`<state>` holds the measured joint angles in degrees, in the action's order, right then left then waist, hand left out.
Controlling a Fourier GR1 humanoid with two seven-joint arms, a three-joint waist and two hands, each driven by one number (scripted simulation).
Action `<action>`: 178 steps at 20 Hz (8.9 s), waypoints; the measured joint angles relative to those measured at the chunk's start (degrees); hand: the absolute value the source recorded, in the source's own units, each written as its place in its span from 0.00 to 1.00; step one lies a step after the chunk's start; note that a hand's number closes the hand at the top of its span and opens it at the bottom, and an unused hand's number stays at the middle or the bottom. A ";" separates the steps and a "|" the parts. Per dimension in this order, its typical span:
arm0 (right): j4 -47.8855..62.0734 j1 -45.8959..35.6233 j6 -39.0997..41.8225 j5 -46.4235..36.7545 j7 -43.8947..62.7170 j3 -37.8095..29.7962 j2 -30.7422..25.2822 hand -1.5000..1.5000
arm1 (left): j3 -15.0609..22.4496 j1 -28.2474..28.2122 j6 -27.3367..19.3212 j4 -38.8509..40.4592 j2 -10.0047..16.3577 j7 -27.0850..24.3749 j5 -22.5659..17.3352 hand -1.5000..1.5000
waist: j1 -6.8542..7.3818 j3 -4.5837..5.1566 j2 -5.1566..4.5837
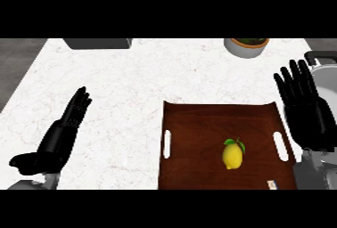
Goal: Pick the lemon from the tray and place it in the pot
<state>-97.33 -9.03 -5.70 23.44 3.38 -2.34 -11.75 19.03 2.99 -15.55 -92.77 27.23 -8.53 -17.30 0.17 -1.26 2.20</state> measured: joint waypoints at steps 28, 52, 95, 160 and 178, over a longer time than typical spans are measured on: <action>0.46 7.73 27.69 -40.53 -25.72 3.54 -34.53 0.00 | -11.65 12.13 -2.27 5.15 -3.30 6.69 -4.31 0.50 | -0.32 1.31 -2.17; -2.19 5.79 33.53 -61.16 -6.70 17.48 -17.12 0.00 | -17.45 12.97 2.88 6.92 -8.68 8.34 1.82 0.50 | -0.21 1.26 -2.20; 18.74 -0.22 15.76 -88.36 -19.78 23.10 -1.31 1.00 | -23.38 12.36 8.06 3.11 -13.94 12.20 8.34 0.50 | -0.31 2.47 -1.37; 39.85 -1.33 3.54 -47.82 -34.43 -15.13 -32.30 0.00 | -23.41 13.34 9.83 4.54 -15.65 10.87 9.02 0.50 | 1.73 1.14 -2.74; 67.62 -18.60 22.86 -38.79 -49.25 -20.08 -33.41 0.00 | -24.35 13.17 9.63 4.78 -15.94 11.01 9.67 0.50 | 0.45 1.20 -2.43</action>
<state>-29.71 -27.64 17.16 -15.34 -45.87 -22.42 -45.17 -5.32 16.16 -5.92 -87.99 11.29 2.48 -7.63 0.62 -0.06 -0.23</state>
